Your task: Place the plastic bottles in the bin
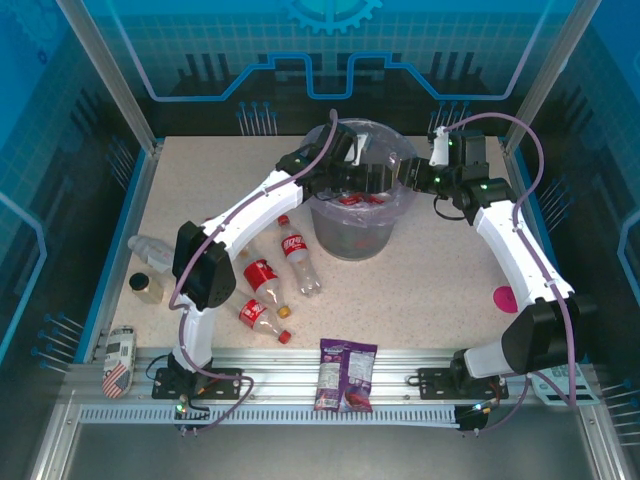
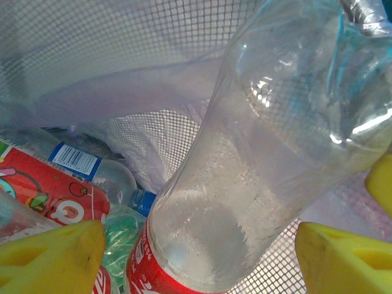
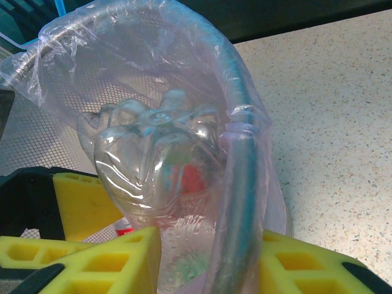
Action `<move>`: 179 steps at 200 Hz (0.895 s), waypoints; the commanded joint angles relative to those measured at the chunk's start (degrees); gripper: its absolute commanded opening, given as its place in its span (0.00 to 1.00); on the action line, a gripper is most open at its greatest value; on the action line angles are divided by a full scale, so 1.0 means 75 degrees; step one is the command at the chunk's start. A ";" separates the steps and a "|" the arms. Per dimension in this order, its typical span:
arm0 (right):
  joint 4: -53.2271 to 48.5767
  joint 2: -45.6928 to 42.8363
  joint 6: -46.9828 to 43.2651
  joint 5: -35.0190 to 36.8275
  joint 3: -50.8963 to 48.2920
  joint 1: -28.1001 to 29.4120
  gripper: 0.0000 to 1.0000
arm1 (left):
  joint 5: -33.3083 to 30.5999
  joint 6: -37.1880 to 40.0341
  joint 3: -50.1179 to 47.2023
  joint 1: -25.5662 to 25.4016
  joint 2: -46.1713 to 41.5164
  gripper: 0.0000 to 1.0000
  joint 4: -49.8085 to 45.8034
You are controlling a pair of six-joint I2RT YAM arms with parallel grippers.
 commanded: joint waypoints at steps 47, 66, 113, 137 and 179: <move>-0.0253 -0.0200 -0.0073 -0.0167 0.0191 0.0165 0.40 | -0.0125 0.0634 0.0194 0.0271 -0.1293 0.89 -0.0270; -0.0219 -0.0212 -0.0064 -0.0168 0.0177 0.0170 0.40 | -0.0270 0.0663 0.0070 0.0470 -0.1651 0.92 -0.0359; 0.0041 -0.0281 0.0001 -0.0249 -0.0042 0.0221 0.40 | -0.0940 0.0769 -0.0655 0.1212 -0.2799 0.95 -0.0931; 0.0100 -0.0374 -0.0042 -0.0204 -0.0127 0.0255 0.40 | -0.1402 0.0653 -0.1431 0.1819 -0.3619 0.97 -0.1331; 0.0036 -0.0509 -0.0215 -0.0135 -0.0062 0.0256 0.40 | -0.2316 0.0142 -0.3268 0.3413 -0.5019 0.99 -0.2227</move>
